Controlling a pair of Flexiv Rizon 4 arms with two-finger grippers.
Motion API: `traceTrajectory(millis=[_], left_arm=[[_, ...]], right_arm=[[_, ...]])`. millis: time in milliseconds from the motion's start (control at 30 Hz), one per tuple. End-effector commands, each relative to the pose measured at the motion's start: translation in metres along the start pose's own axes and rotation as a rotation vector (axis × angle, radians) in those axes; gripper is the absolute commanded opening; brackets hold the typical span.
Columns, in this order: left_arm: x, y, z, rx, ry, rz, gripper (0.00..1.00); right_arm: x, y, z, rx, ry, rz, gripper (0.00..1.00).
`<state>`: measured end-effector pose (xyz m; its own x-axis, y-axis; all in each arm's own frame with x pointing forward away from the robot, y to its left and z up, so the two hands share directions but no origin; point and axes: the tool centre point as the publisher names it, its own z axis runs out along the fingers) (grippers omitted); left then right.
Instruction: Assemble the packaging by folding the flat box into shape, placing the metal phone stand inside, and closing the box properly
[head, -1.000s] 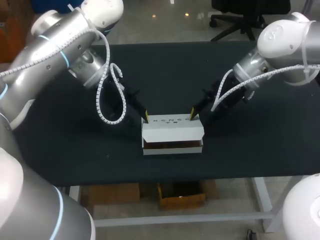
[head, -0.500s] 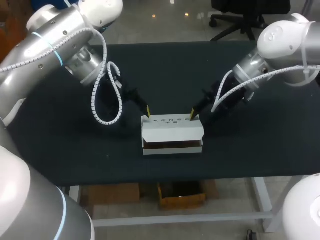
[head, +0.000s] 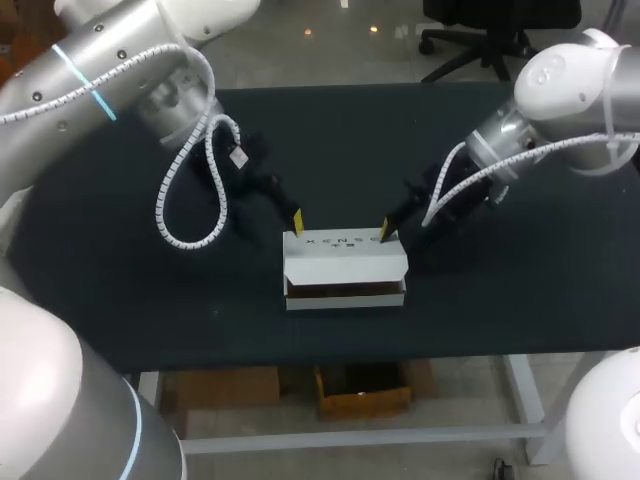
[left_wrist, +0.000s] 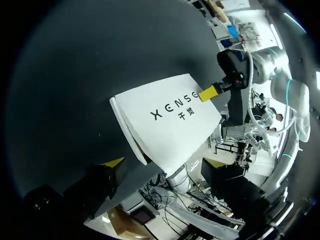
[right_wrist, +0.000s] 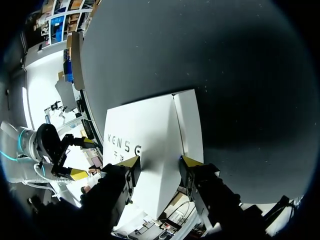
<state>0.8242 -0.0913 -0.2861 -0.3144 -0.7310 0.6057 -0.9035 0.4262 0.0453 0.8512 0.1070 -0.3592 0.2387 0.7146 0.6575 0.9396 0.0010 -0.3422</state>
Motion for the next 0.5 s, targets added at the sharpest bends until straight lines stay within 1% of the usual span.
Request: traceTrajectory(millis=[33, 200, 267, 367, 500], left_arm=[[0.015, 0.016, 0.003, 0.124, -0.13, 0.104, 1.0], [0.022, 0.023, 0.005, 0.135, -0.178, 0.196, 1.0], [0.024, 0.026, 0.006, 0.137, -0.2, 0.216, 1.0], [0.026, 0.028, 0.009, 0.136, -0.23, 0.252, 1.0], [0.03, 0.033, 0.011, 0.134, -0.272, 0.33, 1.0]], right_arm=[[0.0, -0.001, 0.002, 0.0, 0.0, 0.001, 0.49], [-0.001, -0.002, 0.002, -0.003, 0.002, 0.008, 0.5], [-0.001, -0.002, 0.002, -0.005, 0.003, 0.011, 0.53], [-0.001, -0.002, 0.002, -0.007, 0.003, 0.012, 0.55], [-0.001, -0.002, 0.002, -0.007, 0.003, 0.012, 0.53]])
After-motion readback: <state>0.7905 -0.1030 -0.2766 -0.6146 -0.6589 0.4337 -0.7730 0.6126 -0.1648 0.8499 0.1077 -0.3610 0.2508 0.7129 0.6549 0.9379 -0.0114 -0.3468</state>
